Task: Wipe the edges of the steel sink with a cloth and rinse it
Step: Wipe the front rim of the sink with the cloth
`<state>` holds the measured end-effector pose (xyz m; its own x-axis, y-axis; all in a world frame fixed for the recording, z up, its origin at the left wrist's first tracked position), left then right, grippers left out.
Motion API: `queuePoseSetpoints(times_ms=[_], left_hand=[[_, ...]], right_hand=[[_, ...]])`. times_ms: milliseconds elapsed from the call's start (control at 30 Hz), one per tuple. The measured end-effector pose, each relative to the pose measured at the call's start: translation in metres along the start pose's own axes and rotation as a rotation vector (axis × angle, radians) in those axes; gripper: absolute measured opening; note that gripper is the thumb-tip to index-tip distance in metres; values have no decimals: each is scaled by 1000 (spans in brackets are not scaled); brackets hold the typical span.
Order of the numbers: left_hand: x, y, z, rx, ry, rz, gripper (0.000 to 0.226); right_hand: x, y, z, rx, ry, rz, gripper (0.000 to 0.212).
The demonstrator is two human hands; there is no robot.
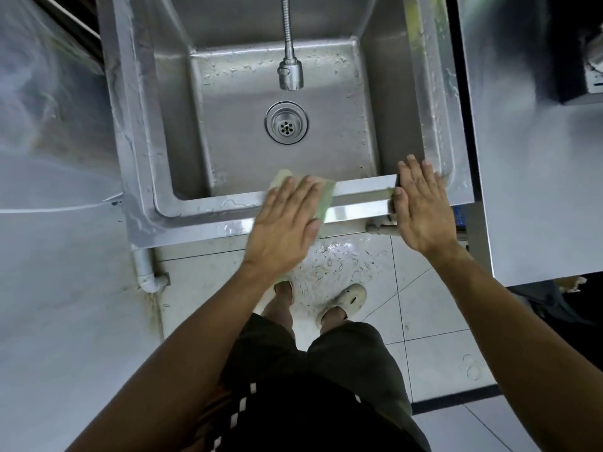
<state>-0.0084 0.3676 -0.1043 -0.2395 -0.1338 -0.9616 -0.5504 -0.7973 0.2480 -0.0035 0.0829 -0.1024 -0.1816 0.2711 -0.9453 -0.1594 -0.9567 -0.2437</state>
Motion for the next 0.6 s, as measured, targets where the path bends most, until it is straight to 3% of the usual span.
queuePoseSetpoints(times_ms=[133, 233, 367, 500, 600], left_hand=[[-6, -41, 30, -39, 1, -46, 63], [-6, -11, 7, -147, 80, -13, 61], [-3, 24, -22, -96, 59, 45, 61], [-6, -16, 13, 38, -24, 1, 64], [-14, -66, 54, -11, -41, -34, 65]], right_hand=[[2, -22, 2, 54, -15, 27, 63], [13, -60, 10, -41, -25, 34, 63], [31, -93, 13, -125, 15, 31, 59], [31, -89, 11, -156, 11, 52, 59], [31, -96, 10, -152, -4, 86, 60]])
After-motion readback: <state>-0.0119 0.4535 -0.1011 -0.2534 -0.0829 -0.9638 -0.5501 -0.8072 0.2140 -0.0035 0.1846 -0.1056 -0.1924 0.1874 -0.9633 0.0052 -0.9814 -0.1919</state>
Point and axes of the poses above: each hand's wrist, its own z-axis away from the middle knuckle, its own x-axis out of the palm, y = z × x, the point moved 2 cm from there along -z, towards the middle knuckle, and after that the axes turned 8 degrees about x, right-handed, at the moved point
